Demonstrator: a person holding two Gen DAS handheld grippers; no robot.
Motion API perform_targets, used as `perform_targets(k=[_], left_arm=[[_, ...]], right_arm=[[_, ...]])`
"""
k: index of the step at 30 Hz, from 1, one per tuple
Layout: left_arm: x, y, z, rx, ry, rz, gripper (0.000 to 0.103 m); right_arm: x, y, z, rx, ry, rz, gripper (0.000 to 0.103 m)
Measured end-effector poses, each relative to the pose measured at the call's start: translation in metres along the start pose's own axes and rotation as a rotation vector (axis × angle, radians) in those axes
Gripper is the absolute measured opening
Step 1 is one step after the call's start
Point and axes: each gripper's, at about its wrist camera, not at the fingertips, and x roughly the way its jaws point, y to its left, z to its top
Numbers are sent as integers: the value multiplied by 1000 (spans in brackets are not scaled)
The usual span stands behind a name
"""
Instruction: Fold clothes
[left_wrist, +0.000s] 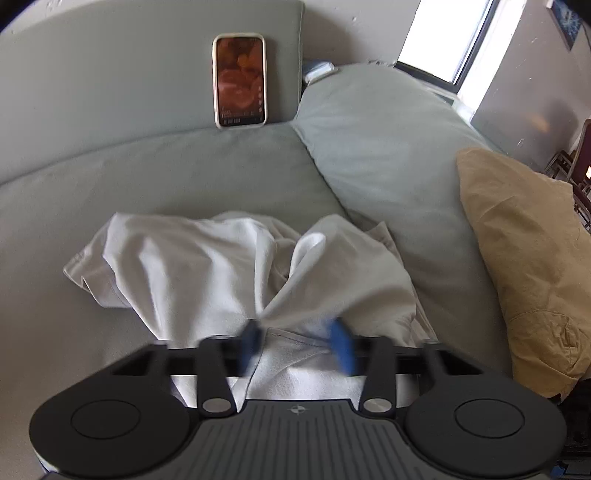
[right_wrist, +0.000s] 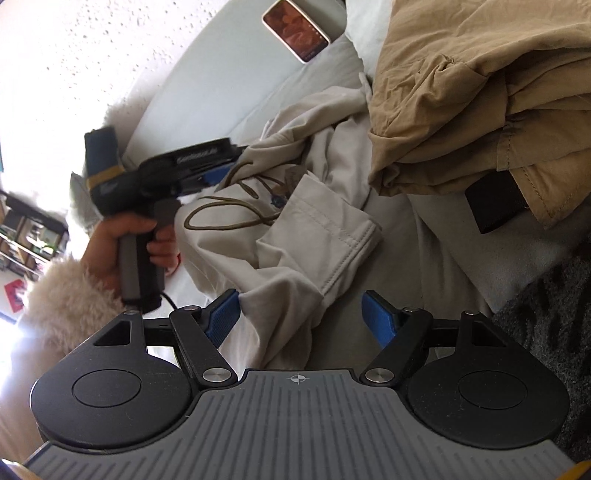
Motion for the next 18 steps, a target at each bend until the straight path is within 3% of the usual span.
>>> perform_targets(k=[3,6,9,13,18], left_arm=[[1,-2,0,-5,14,-14,5],[-1,-3,-1,-13,19,-19,3],[-34,3,-9,-37,-54,33,3],[-93,30,-26,-139,-161,148,3],[-173,78,-83,-413,-291,367,3]], right_arm=[[-2,1,0,5,-2,2,78],[-6,2,0,2,-7,1,78],[-10,8,-1,-13,-13,1,78],[-17,16,-3,-41,-22,1,78],[-20,18,-10,-41,-29,-15,78]])
